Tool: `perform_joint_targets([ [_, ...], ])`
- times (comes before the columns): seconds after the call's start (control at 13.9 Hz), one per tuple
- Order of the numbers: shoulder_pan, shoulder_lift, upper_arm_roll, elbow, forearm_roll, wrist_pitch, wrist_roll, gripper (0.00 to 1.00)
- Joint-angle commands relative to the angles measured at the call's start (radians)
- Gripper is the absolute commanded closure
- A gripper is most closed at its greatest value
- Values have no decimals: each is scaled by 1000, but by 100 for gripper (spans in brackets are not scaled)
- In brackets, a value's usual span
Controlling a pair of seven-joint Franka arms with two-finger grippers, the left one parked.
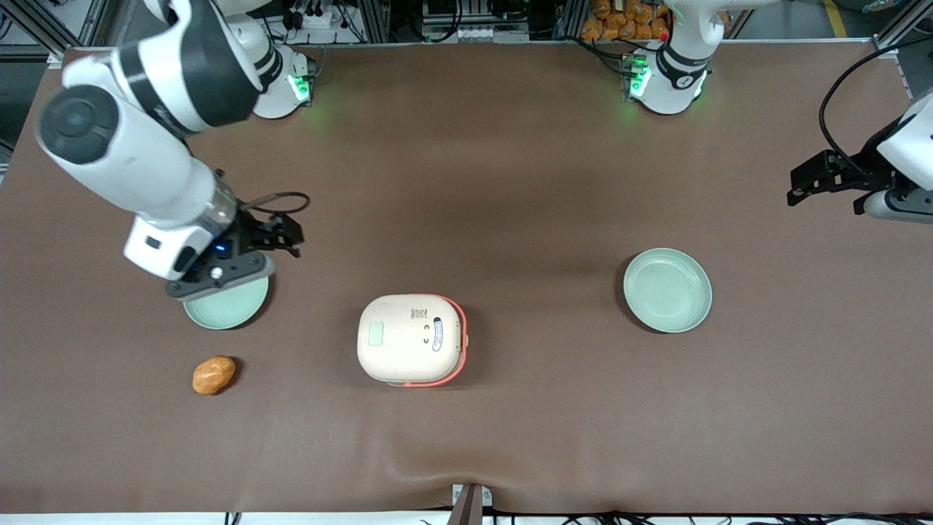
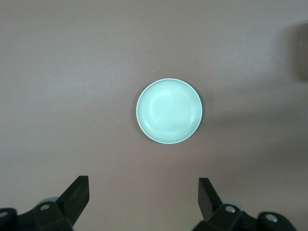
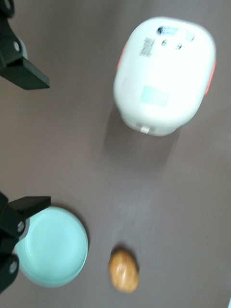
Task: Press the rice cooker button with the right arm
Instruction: 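Move the right gripper over the white rice cooker's green button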
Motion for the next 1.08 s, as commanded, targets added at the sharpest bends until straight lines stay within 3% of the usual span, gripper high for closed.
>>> perform_joint_targets([
  [0.0,47,44,-7,6,25,52,34,25],
  [0.36,79,133,-8,6,25,150,55,70],
  [0.72,117,211,-13,8,45,283,94,92],
  [1.01,130,251,-16,8,45,398,105,98],
])
